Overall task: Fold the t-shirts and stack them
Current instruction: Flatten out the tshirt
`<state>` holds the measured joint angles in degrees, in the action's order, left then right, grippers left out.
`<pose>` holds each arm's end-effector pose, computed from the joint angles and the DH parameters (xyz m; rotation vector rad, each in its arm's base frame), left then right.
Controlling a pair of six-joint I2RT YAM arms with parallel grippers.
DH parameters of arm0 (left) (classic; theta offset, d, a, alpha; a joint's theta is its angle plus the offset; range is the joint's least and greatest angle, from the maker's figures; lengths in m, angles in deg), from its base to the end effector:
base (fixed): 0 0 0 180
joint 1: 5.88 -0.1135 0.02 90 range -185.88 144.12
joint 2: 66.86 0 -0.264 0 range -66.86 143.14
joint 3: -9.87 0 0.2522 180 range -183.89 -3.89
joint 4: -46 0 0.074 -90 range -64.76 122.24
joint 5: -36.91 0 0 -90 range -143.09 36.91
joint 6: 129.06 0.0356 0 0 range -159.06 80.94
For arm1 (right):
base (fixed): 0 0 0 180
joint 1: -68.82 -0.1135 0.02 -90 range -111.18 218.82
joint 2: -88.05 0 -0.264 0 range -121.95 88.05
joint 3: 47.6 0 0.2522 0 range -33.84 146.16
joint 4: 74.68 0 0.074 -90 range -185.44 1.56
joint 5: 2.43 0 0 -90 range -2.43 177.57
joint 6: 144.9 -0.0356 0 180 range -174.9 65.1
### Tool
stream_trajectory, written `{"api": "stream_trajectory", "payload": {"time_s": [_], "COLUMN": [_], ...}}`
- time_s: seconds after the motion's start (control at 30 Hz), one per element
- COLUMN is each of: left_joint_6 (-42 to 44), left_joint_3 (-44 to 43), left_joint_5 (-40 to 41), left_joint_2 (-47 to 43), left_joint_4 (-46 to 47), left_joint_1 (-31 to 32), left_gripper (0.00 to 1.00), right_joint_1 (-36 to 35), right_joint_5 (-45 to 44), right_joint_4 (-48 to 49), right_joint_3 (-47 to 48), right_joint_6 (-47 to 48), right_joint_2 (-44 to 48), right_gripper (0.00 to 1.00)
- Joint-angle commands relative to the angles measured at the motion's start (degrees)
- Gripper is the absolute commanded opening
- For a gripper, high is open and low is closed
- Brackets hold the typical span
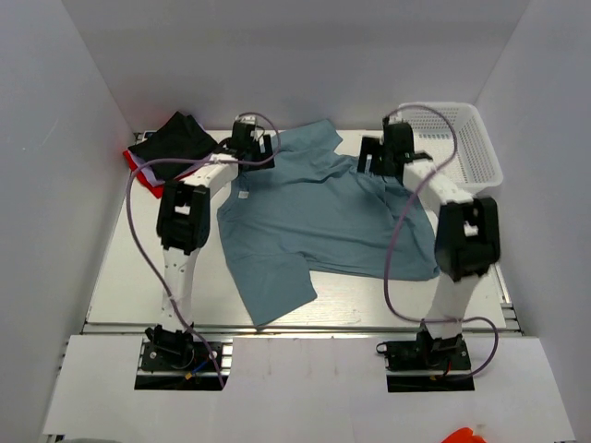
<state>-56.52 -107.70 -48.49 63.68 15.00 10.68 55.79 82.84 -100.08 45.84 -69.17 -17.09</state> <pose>0.4956 -0.1444 0.1815 -0.0584 2.3432 -0.2012 0.4130 0.0926 0.2512 0.0697 2.2200 0.1716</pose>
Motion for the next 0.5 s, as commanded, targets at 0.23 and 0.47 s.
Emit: {"api": "stream_trajectory", "payload": {"time_s": [0.23, 0.47], "left_joint_6": [1.4, -2.7], "left_joint_3": [-14.5, -13.0], "left_joint_5": [-3.4, -1.6], "left_joint_2": [12.5, 14.0], "left_joint_4": [9.4, 6.7], "left_joint_1": [-1.1, -2.9], "left_gripper": [1.00, 1.00], "right_joint_1": [0.8, 0.6], "right_joint_5": [-12.4, -4.8], "right_joint_4": [-13.9, -13.8], "right_joint_3": [34.5, 35.9], "right_joint_6": [3.6, 7.5], "right_joint_2": [-25.4, -28.7], "right_gripper": [0.69, 0.51]}}
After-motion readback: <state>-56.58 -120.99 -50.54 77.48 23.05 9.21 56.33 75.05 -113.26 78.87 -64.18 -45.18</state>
